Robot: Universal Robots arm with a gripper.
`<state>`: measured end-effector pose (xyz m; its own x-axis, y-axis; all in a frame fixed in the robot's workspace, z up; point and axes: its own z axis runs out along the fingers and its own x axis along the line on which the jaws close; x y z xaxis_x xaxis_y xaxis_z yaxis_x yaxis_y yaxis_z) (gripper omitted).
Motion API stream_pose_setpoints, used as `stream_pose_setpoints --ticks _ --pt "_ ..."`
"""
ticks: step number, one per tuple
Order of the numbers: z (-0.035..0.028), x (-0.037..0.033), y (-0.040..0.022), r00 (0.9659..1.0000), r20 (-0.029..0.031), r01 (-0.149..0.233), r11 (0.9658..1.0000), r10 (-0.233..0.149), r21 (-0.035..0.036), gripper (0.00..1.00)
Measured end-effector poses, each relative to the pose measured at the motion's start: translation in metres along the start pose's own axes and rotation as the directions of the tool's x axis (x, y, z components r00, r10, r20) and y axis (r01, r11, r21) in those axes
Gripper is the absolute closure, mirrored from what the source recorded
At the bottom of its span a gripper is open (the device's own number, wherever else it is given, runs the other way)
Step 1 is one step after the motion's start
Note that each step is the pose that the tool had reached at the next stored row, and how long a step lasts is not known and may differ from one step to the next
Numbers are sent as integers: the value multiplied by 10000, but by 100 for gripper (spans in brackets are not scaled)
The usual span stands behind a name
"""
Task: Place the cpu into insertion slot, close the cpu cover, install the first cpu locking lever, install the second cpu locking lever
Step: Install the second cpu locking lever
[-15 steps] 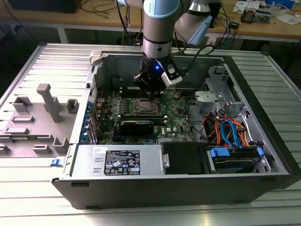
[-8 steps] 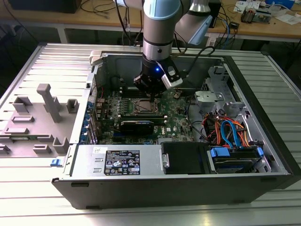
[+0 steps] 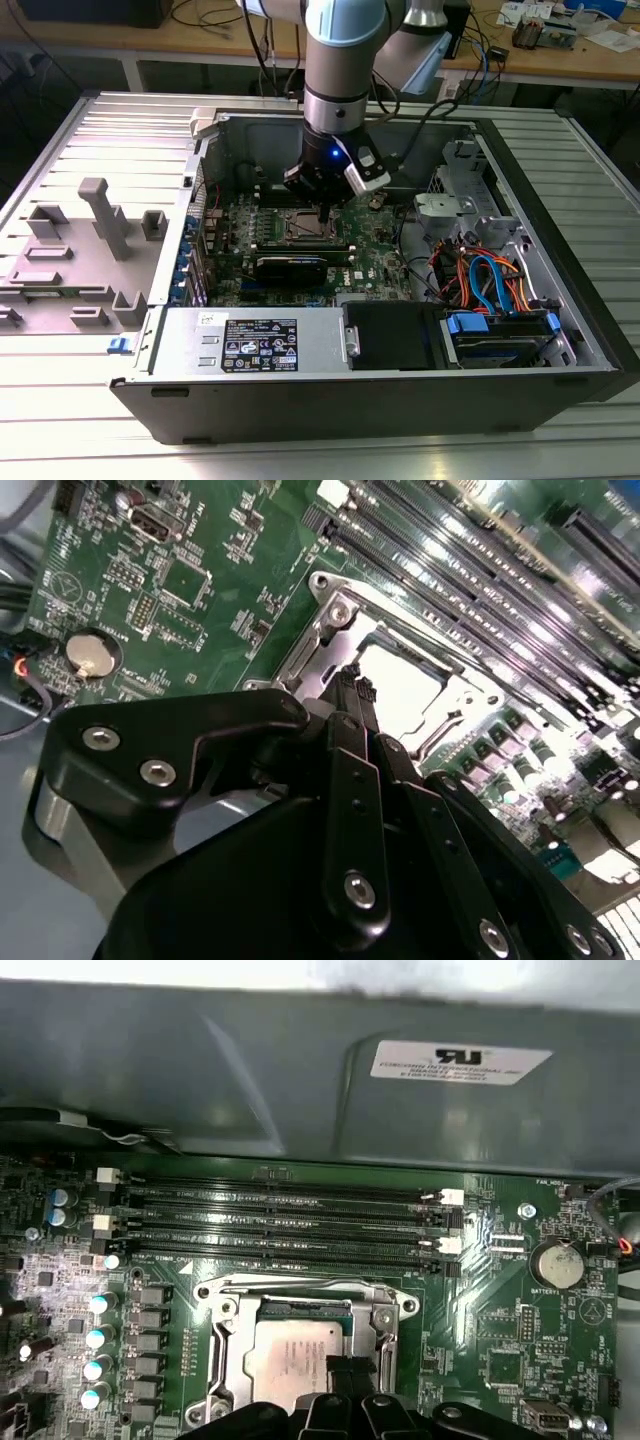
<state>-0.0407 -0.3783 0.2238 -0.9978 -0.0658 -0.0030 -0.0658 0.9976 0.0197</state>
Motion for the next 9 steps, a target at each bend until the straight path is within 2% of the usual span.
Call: stream_pose_setpoints --ticks 1,7,9 --pt "-22 1 -4 10000 0 -2 10000 2 -1 89" --pt "-27 8 -109 10000 0 -1 10000 1 -2 89" --pt "-28 11 -163 10000 0 -1 10000 1 -2 89"
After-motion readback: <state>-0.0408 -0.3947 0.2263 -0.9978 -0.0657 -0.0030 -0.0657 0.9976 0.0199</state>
